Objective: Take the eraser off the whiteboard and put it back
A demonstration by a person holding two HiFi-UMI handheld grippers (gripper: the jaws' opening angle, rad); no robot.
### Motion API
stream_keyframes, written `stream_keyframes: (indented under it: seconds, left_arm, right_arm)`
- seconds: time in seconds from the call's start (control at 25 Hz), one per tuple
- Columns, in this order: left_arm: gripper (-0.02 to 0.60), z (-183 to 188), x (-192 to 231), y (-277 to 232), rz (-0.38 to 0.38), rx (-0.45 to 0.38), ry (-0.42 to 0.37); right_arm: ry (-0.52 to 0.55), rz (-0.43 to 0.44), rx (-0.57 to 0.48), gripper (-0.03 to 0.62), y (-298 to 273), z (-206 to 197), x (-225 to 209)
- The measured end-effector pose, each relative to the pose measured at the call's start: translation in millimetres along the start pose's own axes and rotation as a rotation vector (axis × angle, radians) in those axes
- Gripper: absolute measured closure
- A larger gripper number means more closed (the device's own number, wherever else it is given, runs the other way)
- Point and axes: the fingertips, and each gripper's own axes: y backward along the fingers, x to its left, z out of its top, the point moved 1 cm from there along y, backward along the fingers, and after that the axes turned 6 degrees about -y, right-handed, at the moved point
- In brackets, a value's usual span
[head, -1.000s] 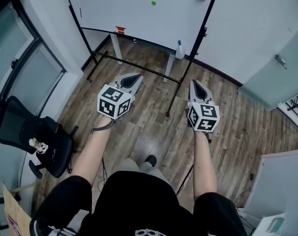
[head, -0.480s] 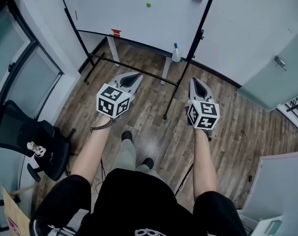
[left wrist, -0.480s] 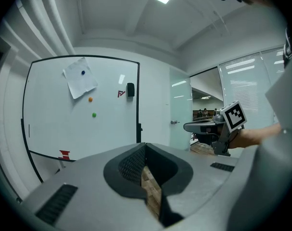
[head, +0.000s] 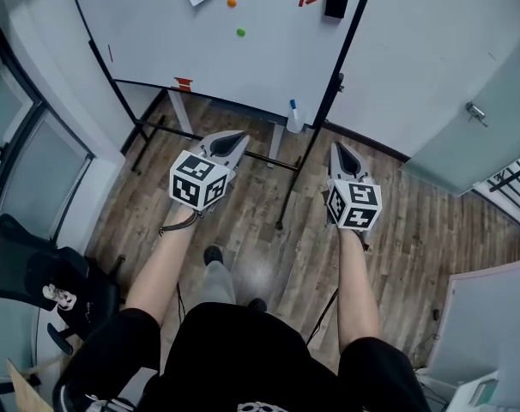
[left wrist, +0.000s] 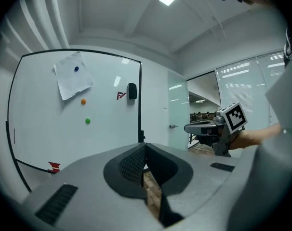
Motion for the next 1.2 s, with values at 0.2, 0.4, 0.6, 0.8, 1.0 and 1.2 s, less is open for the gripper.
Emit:
stream_keyframes:
  seconds: [0.2,0.4,0.6,0.8,1.0,1.2]
  left_arm:
    - [0.560,10,42,-25,-0.027,-0.014,-0.005]
    - [0.560,20,81,-45,-0.051,-0.023,-0.007]
    - [0.560,21,118,-53,-0.063,-0.026,-0.006]
    - [0.560,22,156,-56,-0.070,-0.030,-0.001]
    - [0.560,28,189,-64,-0.088,-0.046,-0.013]
    - [0.560,42,204,-85,-0.135,-0.076,-0.008]
  right_arm:
    - [0.009,-0.027,-0.004,0.569,-41,15,1]
    - [0.019,-0.049,-0.001,0.569,-79,28,5]
    - [0.025,-0.066,-0.002,0.569,-113,39,13]
    - [0.030,-0.081,-0.008,0.569,-146,49,23]
    - [0.034,-0.098,-0.025,0.569,-176,61,37]
    - [0.034,-0.132,-0.046,0.569,-196,77,44]
